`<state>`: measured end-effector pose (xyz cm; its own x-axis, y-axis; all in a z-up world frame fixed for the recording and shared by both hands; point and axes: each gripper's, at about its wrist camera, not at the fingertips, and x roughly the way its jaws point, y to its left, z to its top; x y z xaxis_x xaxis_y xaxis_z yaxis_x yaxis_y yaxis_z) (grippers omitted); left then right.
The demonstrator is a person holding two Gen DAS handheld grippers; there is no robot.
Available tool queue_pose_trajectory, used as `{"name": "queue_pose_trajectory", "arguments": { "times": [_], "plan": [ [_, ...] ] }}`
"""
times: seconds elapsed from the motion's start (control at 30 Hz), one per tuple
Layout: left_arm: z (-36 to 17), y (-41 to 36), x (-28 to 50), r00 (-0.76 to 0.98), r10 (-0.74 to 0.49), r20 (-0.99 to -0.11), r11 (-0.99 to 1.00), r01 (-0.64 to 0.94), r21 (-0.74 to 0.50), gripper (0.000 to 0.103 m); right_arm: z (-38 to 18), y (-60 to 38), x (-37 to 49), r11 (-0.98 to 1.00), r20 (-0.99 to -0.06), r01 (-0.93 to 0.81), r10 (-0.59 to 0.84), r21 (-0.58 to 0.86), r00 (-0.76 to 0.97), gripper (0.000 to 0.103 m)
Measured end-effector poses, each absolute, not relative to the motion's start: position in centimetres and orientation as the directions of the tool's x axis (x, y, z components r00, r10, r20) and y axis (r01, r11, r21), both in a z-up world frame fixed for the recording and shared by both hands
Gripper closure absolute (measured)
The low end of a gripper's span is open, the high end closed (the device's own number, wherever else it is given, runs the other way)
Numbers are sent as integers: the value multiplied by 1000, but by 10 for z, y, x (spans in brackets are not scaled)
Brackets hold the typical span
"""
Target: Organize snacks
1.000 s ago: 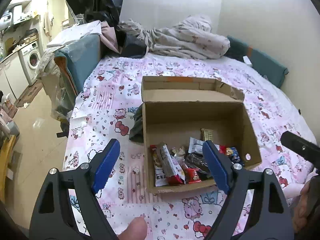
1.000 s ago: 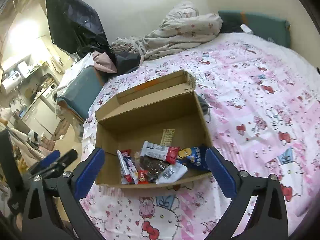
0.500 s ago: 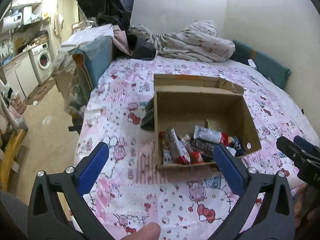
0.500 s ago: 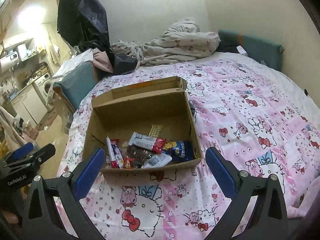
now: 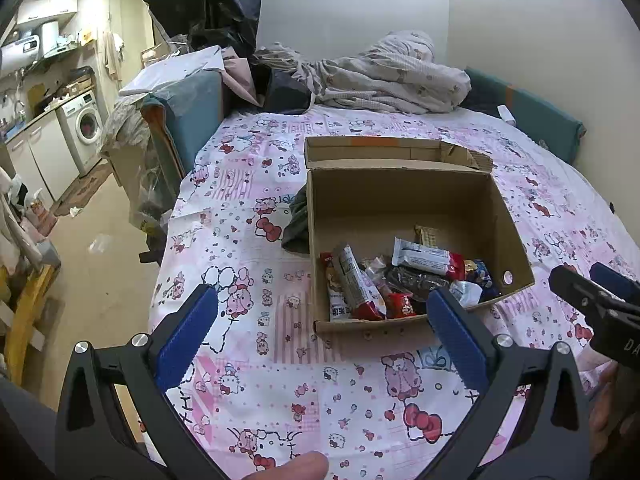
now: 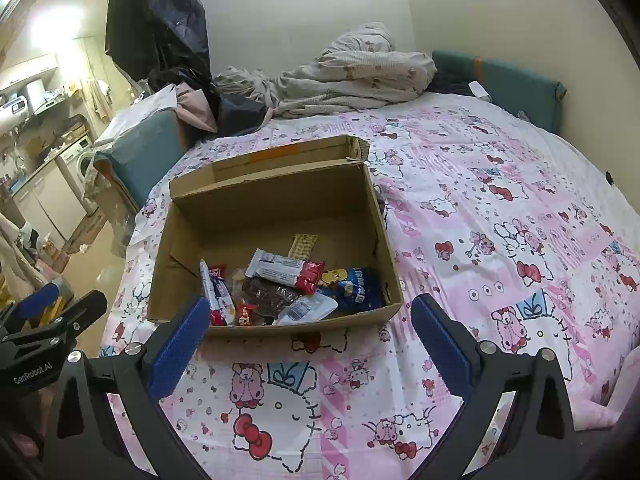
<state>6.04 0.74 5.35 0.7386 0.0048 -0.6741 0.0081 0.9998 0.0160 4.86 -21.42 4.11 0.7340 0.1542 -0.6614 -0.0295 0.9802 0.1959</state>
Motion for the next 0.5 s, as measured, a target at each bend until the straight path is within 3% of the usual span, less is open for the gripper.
{"name": "queue_pose_trajectory", "arguments": {
  "times": [0.5],
  "plan": [
    [51,6,61,736,-6,-677,1000,15,8,0,41,-209,49,983,-658,-44,154,180,737,0]
  ]
}}
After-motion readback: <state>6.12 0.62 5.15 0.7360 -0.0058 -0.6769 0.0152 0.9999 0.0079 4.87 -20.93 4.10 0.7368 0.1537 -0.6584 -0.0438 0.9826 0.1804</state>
